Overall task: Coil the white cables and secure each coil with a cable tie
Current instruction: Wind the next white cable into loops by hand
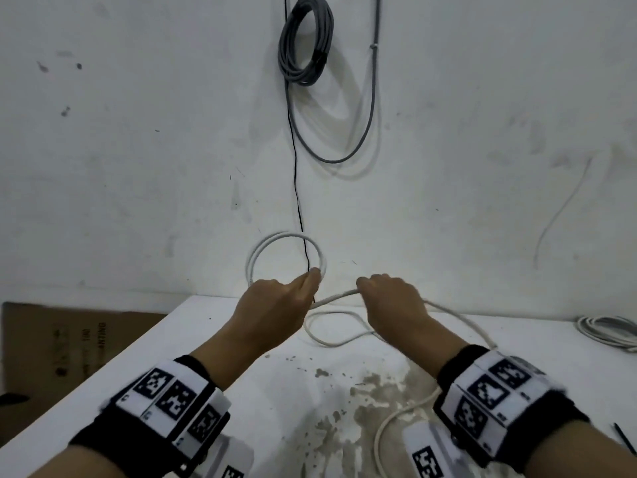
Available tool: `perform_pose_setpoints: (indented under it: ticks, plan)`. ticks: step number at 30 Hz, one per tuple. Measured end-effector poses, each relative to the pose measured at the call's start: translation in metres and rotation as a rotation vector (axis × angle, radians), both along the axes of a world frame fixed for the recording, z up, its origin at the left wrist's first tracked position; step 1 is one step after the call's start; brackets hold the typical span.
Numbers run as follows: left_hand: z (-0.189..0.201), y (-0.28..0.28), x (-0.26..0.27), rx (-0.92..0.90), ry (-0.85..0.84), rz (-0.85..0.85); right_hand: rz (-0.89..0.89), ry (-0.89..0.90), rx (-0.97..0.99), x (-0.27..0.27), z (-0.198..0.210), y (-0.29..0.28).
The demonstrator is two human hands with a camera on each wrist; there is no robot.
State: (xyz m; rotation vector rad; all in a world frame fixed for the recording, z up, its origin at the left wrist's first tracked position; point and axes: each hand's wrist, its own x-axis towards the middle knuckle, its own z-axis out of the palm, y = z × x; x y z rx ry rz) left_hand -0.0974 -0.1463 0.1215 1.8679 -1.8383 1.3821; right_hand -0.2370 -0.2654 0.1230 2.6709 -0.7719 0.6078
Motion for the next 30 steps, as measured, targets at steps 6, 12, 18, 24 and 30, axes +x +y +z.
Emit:
perform_pose_setpoints:
  ticks: [6,12,18,24,30]
  plan:
    - [-0.006,0.006,-0.004,0.052,0.188,-0.049,0.211,-0.275,0.035,-0.003,0.009,-0.015]
    - [0.007,0.002,-0.022,0.255,0.989,-0.302,0.356,-0.394,-0.106,-0.012,0.015,-0.024]
    - [0.030,0.009,-0.025,0.180,2.016,-0.762,0.314,-0.411,-0.073,-0.030,0.016,-0.027]
    - [0.026,0.007,-0.021,0.086,2.190,-0.896,0.314,-0.328,0.365,-0.036,-0.002,-0.014]
    - [0.021,0.007,-0.018,-0.001,2.207,-1.015,0.299,-0.393,0.722,-0.041,0.001,0.000]
